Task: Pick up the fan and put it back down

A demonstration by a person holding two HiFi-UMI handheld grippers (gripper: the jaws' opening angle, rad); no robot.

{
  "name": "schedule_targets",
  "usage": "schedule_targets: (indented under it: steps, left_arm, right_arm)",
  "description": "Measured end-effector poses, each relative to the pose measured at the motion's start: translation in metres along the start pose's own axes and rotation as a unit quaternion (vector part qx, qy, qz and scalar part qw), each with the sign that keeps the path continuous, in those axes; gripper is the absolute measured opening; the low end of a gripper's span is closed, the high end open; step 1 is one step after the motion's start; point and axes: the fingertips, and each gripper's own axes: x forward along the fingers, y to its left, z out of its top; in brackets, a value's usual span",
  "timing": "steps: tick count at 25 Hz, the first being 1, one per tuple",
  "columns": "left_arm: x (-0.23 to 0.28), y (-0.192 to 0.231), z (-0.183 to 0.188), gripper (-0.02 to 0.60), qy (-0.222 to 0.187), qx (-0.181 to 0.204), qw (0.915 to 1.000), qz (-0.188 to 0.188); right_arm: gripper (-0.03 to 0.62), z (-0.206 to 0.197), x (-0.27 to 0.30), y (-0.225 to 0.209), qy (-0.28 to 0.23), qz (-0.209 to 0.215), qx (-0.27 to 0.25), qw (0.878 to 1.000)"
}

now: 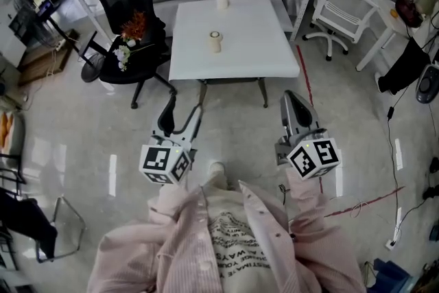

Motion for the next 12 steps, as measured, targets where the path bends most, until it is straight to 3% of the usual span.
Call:
schedule_targets:
  steps: [12]
  left_arm:
    - [0.043,0.025,-0.018,0.270,0.020,-0.012,0.9997,0.010]
  right_arm:
    - [0.000,-0.013,0.033,-0.030,0.010,-0.009,0.005,1.000]
